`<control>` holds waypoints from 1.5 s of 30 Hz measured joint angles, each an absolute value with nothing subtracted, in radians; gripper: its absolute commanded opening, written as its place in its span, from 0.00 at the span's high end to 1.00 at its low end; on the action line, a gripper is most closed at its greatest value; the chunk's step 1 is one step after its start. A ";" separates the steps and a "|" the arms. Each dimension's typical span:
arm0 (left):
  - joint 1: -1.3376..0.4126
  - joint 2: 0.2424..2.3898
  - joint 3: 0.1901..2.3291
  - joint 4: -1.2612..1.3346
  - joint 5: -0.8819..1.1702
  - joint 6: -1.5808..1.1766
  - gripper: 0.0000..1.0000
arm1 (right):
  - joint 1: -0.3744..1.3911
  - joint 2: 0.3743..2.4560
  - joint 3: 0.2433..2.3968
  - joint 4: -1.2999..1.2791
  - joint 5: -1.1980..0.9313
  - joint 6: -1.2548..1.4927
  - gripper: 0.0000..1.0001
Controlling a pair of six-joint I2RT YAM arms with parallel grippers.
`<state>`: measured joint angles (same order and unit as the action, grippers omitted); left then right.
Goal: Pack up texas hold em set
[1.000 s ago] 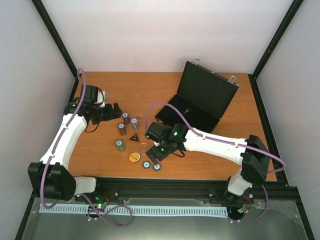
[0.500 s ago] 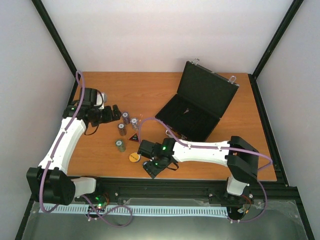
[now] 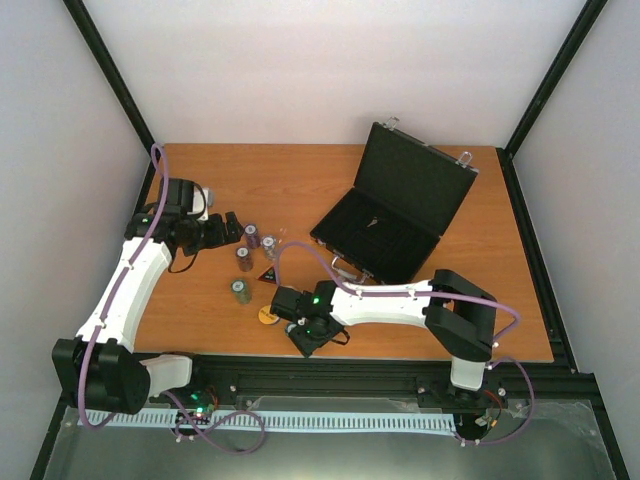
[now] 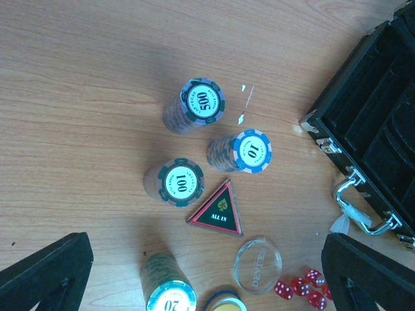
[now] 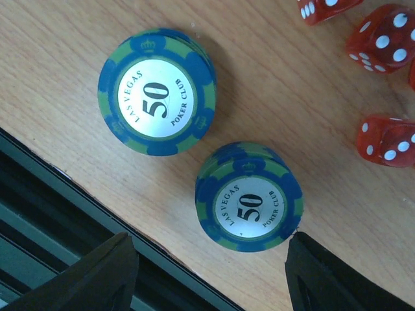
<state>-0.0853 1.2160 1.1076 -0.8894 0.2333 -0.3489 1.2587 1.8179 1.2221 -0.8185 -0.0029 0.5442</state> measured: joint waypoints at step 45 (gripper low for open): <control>-0.086 1.221 1.088 -0.883 0.236 -0.348 0.00 | 1.194 1.887 1.221 -0.767 -0.024 0.517 0.62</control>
